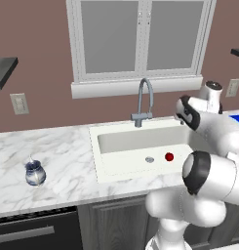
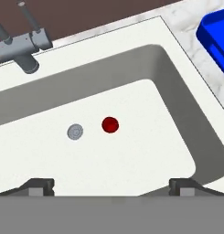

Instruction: Pick up all produce items and place them in the sink. Turn on the sink faucet to wash them. Then turn the sink off and put them in the tray.

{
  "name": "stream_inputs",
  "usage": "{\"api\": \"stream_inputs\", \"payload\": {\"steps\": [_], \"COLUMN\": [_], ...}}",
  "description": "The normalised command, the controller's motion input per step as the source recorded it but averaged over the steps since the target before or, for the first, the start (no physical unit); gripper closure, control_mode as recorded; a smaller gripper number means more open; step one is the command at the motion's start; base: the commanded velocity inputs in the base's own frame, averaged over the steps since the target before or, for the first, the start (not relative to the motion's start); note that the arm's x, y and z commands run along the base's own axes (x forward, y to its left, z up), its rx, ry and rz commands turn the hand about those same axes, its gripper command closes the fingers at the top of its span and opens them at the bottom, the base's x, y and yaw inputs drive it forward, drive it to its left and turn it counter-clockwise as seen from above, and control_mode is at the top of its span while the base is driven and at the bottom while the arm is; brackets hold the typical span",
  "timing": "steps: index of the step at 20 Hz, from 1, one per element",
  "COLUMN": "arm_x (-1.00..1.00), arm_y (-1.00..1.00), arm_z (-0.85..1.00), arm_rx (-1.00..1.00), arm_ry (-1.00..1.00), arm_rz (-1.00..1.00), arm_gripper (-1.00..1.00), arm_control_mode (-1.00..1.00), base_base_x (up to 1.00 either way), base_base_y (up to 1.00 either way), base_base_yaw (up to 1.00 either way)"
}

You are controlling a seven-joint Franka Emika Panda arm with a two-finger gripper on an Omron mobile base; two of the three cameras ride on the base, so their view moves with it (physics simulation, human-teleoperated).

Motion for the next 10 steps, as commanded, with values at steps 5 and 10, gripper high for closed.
{"api": "stream_inputs", "payload": {"steps": [5,10], "arm_x": [-0.70,-0.45], "arm_y": [0.06,0.10], "arm_z": [0.02,0.00], "arm_rx": [0.00,0.00], "arm_ry": [-0.33,-0.18], "arm_rz": [0.05,0.06], "arm_gripper": [-1.00,-1.00], "arm_control_mode": [-1.00,-1.00], "base_base_x": [0.00,0.00], "base_base_y": [0.00,0.00], "base_base_yaw": [0.00,0.00]}}
